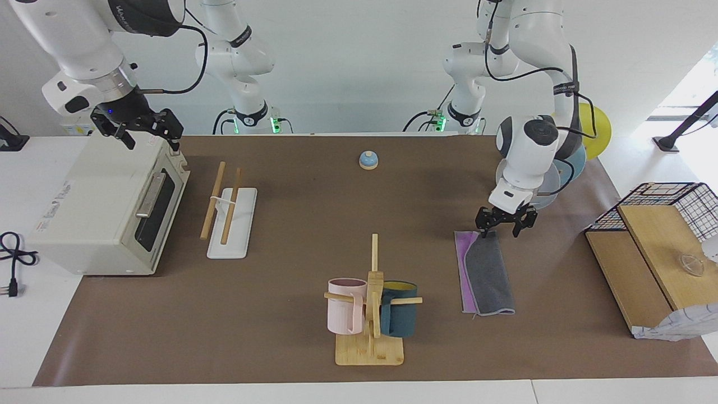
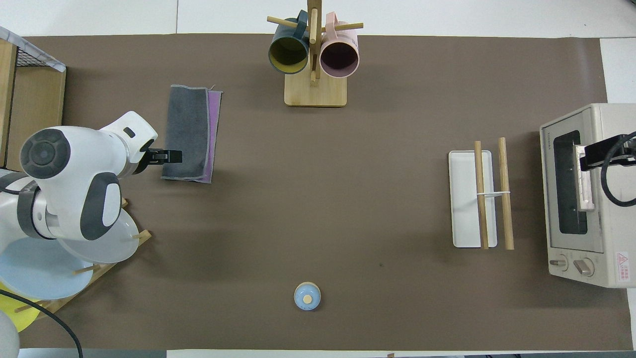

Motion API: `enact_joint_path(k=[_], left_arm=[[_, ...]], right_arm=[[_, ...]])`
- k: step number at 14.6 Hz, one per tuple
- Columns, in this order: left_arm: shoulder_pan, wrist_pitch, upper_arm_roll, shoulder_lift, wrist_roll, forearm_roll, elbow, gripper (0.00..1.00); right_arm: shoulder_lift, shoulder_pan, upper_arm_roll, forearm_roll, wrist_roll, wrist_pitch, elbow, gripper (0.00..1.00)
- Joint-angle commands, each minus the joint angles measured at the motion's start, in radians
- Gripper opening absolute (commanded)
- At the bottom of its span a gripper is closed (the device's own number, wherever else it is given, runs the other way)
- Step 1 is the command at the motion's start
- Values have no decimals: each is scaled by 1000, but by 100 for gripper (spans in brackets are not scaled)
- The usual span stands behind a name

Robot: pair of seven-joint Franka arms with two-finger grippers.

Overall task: Fold towel and hang on rack
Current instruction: 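Grasp the folded purple towel with the left gripper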

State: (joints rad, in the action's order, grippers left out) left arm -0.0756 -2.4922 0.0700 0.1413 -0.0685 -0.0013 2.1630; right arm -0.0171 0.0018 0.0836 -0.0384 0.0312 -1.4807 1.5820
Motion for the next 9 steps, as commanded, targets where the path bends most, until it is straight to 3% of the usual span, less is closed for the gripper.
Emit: enact_joint_path(k=[1, 6, 9], left_arm=[[39, 56, 7, 64, 81, -85, -93, 100], [43, 55, 10, 170, 85, -149, -164, 100], [45, 64, 14, 192, 121, -177, -164, 100]], right_arm=[[-23, -9, -10, -1, 13, -10, 29, 100], [-27, 24, -31, 2, 18, 45, 32, 100], [-27, 49, -41, 5, 19, 39, 30, 100]])
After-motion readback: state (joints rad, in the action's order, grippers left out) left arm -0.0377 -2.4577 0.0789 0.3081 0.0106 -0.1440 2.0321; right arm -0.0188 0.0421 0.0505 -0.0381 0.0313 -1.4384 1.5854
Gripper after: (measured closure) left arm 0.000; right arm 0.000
